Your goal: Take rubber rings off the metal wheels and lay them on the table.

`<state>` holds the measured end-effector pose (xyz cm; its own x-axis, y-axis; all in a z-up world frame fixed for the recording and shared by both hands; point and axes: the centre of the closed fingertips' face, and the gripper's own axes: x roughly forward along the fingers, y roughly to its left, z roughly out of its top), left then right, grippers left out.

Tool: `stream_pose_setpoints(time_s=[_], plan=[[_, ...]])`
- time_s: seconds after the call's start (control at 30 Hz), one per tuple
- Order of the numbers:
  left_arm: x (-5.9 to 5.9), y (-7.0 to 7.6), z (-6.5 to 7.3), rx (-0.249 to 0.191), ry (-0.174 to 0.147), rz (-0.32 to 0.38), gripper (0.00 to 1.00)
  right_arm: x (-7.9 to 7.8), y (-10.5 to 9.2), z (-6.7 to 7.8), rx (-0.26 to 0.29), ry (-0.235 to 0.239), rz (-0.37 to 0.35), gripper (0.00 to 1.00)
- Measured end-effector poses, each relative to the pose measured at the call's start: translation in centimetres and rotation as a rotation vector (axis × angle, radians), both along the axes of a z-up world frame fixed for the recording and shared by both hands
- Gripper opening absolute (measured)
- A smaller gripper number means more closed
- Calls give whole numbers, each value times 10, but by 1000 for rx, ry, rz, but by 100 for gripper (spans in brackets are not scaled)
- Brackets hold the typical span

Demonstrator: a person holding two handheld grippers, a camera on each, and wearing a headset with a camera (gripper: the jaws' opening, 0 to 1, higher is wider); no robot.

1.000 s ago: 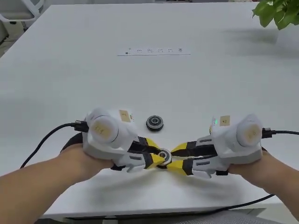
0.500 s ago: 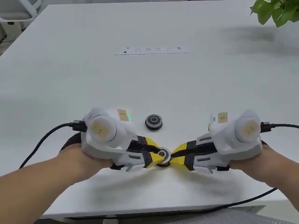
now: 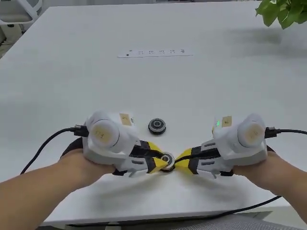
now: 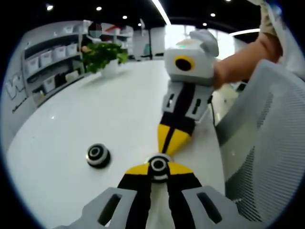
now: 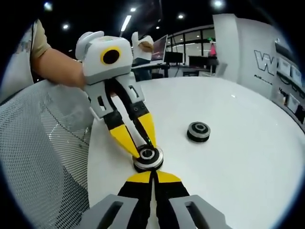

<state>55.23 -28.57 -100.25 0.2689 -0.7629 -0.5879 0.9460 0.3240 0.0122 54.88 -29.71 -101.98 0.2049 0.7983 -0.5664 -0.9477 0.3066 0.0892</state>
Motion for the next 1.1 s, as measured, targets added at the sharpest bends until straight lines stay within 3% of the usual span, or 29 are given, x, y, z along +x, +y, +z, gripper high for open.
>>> stream_pose_setpoints(time_s=[0.17, 0.37, 0.57, 0.9, 1.1], plan=[[0, 0, 0, 4, -4, 0, 12, 2, -3, -1, 62, 64, -79, 0], [0, 0, 0, 7, -7, -1, 12, 1, -2, 1, 73, 79, -106, 0], [0, 0, 0, 12, -8, -2, 12, 1, -5, 4, 132, 159, -178, 0], [1, 0, 0, 16, -10, 1, 11, -1, -5, 6, 157, 235, -237, 0], [1, 0, -1, 10, -7, 1, 11, 1, -6, 6, 172, 248, -252, 0]])
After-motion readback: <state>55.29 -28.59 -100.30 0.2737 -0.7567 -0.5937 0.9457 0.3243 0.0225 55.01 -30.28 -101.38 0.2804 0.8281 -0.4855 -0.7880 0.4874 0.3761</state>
